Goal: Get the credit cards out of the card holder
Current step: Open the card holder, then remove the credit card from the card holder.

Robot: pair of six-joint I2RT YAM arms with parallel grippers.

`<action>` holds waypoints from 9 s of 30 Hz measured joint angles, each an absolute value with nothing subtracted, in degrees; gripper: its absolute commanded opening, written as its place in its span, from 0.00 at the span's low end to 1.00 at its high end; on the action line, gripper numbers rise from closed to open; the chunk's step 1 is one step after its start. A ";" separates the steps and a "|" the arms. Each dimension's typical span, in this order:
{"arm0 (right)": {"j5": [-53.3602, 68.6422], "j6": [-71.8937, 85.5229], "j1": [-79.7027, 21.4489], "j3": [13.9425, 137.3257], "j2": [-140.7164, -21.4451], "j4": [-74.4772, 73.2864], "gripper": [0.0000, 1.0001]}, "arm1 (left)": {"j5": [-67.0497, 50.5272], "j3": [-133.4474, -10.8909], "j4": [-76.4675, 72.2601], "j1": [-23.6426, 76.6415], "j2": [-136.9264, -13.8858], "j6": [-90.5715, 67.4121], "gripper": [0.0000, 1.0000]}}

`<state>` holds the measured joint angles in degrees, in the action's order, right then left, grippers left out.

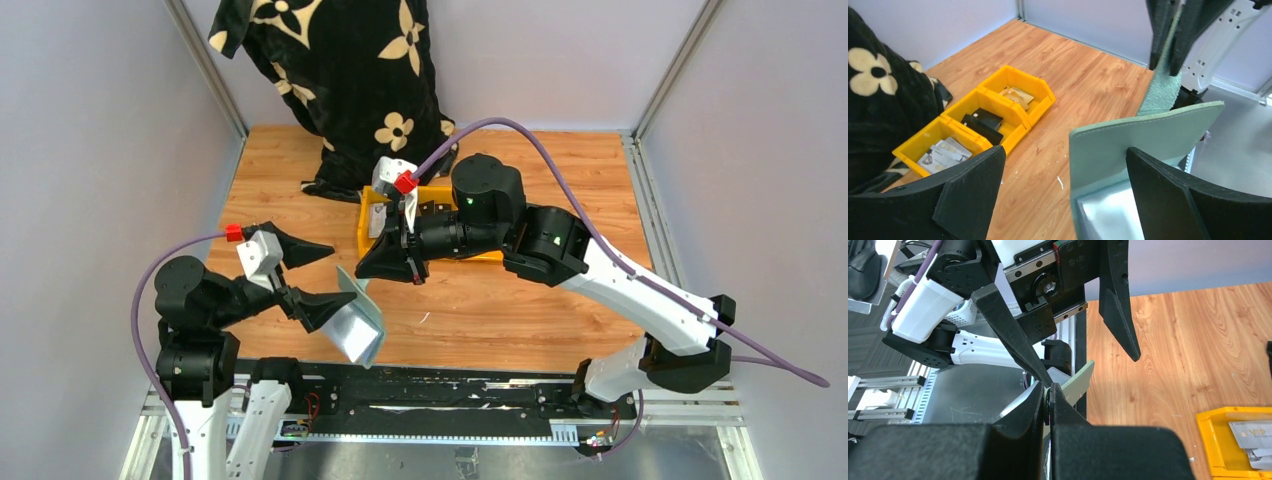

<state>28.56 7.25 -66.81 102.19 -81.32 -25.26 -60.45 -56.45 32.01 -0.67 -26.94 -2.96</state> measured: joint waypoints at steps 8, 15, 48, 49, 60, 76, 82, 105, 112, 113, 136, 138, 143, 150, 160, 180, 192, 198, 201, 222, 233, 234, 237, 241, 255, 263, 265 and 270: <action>32.58 6.79 -67.29 105.45 -83.09 -26.55 0.00 | -66.81 -56.01 31.99 -0.67 -26.28 -3.09 0.92; 35.03 6.79 -68.01 107.42 -84.07 -26.63 0.00 | -69.25 -56.18 32.27 -0.67 -26.39 -4.71 0.93; 30.94 5.04 -68.45 103.11 -80.20 -24.64 0.73 | -74.00 -67.40 32.88 -0.67 -33.30 -12.34 0.00; 30.30 4.84 -68.38 101.80 -79.02 -24.58 0.73 | -73.73 -68.20 32.97 -0.67 -34.06 -13.32 0.00; 23.57 -0.62 -67.75 72.84 -57.25 -11.86 0.76 | -73.14 -76.09 32.69 -0.67 -43.27 -29.06 0.00; 21.76 -1.32 -67.75 65.58 -63.66 3.64 0.72 | -74.37 -77.38 32.67 -0.67 -44.03 -36.86 0.00; 20.73 -1.43 -67.75 65.58 -66.02 6.59 0.70 | -74.81 -78.35 32.67 -0.67 -44.07 -38.02 0.00; 22.46 7.64 -67.72 73.76 -69.28 17.15 0.08 | -76.16 -77.93 32.69 -0.67 -43.90 -38.94 0.00; 22.28 9.69 -67.46 73.95 -68.99 16.25 0.00 | -74.81 -76.09 27.22 -0.67 -42.74 -41.95 0.49; 22.26 9.80 -67.44 73.97 -68.75 15.22 0.00 | -74.50 -75.16 24.29 -0.69 -42.46 -44.05 0.56; 30.41 16.29 -62.87 82.06 -70.37 5.74 0.01 | -70.61 -66.11 13.39 -0.67 -35.70 -46.37 0.31; 31.57 17.12 -62.87 82.59 -71.40 5.76 0.02 | -70.08 -65.28 10.87 -0.67 -35.55 -48.12 0.13; 32.86 19.00 -62.35 82.96 -73.36 6.57 0.14 | -68.97 -63.18 5.72 -0.67 -34.79 -53.25 0.00; 34.65 20.80 -62.26 79.68 -72.16 9.26 0.61 | -65.84 -63.66 4.05 -0.67 -34.74 -56.27 0.00; 38.00 23.75 -62.26 64.07 -66.02 16.10 0.50 | -62.04 -65.47 3.95 -0.67 -37.34 -61.93 0.00; 28.67 24.60 -62.26 62.00 -63.59 19.27 0.17 | -61.45 -66.37 2.55 -0.67 -38.24 -66.26 0.00; 23.70 23.33 -62.26 63.42 -64.82 19.25 0.36 | -61.47 -66.52 1.58 -0.67 -38.26 -68.01 0.00; 22.24 21.71 -62.26 67.96 -66.76 19.29 0.45 | -62.52 -66.54 1.37 -0.67 -38.30 -69.54 0.00; 22.17 21.32 -62.26 69.21 -66.78 20.05 0.46 | -62.98 -66.54 1.37 -0.67 -38.44 -69.89 0.00; 25.52 24.97 -62.26 73.25 -70.15 22.44 0.05 | -65.28 -66.52 1.43 -0.67 -38.57 -68.64 0.57; 22.48 24.86 -61.98 73.45 -68.01 16.67 0.04 | -66.04 -71.88 10.72 -0.67 -38.54 -54.61 0.68; 22.52 24.88 -61.98 73.49 -67.94 16.40 0.04 | -66.46 -71.24 10.85 -0.64 -37.85 -53.45 0.66; 22.90 25.41 -61.95 74.24 -68.14 15.07 0.04 | -67.02 -70.11 14.35 -0.64 -35.88 -47.70 0.56; 24.40 26.79 -61.95 75.42 -68.82 14.94 0.04 | -66.78 -70.11 19.92 -0.64 -34.59 -40.69 0.40; 29.58 29.93 -61.45 77.25 -71.48 15.79 0.49 | -62.37 -68.01 21.21 -0.64 -33.52 -39.51 0.00; 33.52 29.06 -61.45 67.61 -65.32 18.57 0.59 | -62.54 -63.83 9.04 -0.62 -34.79 -57.45 0.00; 34.22 28.93 -61.45 65.43 -63.53 19.14 0.58 | -62.52 -63.81 7.11 -0.62 -35.51 -60.51 0.00; 34.28 28.18 -61.45 63.79 -60.80 19.75 0.54 | -62.48 -63.83 4.47 -0.62 -36.34 -65.12 0.00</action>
<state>34.28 28.18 -61.45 63.79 -60.80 19.75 -62.48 -63.83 4.47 -0.62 -36.34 -65.12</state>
